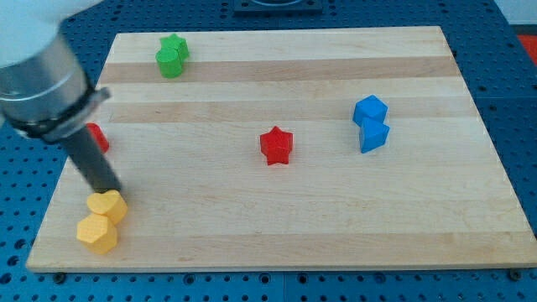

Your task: Move the red circle vertically below the green circle

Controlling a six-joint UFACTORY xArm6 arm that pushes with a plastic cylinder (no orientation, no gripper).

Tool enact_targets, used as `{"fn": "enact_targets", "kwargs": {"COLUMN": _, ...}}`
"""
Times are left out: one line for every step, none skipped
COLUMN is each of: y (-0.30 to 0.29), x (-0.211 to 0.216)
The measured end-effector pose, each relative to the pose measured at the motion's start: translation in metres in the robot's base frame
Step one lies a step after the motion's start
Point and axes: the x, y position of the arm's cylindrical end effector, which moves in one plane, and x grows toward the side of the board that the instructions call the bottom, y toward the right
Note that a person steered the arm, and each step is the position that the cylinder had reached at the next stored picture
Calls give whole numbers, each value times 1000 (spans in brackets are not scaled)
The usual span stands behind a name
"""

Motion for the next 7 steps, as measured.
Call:
{"fn": "enact_targets", "kwargs": {"y": -55, "x": -2}}
{"fn": "enact_targets", "kwargs": {"y": -47, "x": -28}}
{"fn": "enact_targets", "kwargs": {"y": -41, "x": -76}}
{"fn": "enact_targets", "kwargs": {"y": -48, "x": -93}}
{"fn": "enact_targets", "kwargs": {"y": -19, "x": -94}}
{"fn": "enact_targets", "kwargs": {"y": 18, "x": -114}}
{"fn": "enact_targets", "kwargs": {"y": 45, "x": -154}}
